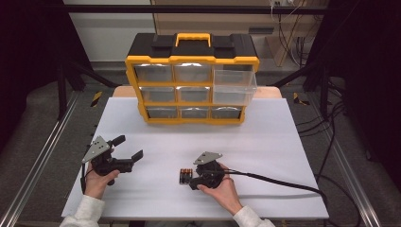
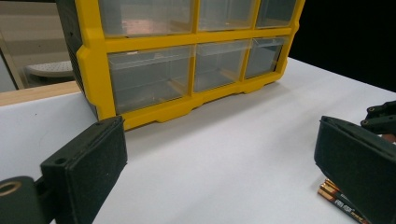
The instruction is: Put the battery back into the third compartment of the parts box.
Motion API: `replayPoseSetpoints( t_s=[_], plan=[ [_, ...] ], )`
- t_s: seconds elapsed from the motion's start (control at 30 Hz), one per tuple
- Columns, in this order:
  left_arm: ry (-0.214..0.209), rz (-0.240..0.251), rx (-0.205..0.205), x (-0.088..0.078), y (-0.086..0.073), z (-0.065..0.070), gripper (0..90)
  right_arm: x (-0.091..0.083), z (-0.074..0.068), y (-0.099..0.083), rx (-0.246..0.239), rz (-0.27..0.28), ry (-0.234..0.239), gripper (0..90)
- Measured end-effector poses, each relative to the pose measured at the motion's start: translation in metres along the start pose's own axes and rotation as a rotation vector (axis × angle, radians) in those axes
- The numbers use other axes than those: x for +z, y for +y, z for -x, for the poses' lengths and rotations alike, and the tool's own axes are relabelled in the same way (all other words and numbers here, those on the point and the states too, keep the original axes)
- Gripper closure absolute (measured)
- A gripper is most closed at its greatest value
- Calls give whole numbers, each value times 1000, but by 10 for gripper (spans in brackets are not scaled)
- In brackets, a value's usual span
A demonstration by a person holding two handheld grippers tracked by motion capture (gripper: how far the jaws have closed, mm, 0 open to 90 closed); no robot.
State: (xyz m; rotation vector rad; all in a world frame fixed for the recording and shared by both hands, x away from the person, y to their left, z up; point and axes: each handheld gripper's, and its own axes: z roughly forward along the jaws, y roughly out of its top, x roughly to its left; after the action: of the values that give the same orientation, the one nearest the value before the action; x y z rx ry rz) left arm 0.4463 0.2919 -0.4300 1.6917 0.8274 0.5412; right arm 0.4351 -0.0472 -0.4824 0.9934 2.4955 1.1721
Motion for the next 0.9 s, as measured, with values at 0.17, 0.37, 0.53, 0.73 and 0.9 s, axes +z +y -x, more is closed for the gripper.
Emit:
replayPoseSetpoints(
  t_s=[0.17,0.37,0.53,0.73,0.9],
  plan=[
    [2,-1,-1,0,0,0,22,2,0,-1,14,-21,15,376],
    [3,1,-2,0,0,0,23,3,0,-2,21,-51,17,484],
    [4,2,-1,-1,0,0,24,1,1,-2,18,-59,-4,546],
    [5,5,3,-1,1,1,25,0,0,-2,18,-67,-26,607],
    [8,5,5,-1,1,1,25,-2,-1,-3,9,-77,-37,684]
  ],
)
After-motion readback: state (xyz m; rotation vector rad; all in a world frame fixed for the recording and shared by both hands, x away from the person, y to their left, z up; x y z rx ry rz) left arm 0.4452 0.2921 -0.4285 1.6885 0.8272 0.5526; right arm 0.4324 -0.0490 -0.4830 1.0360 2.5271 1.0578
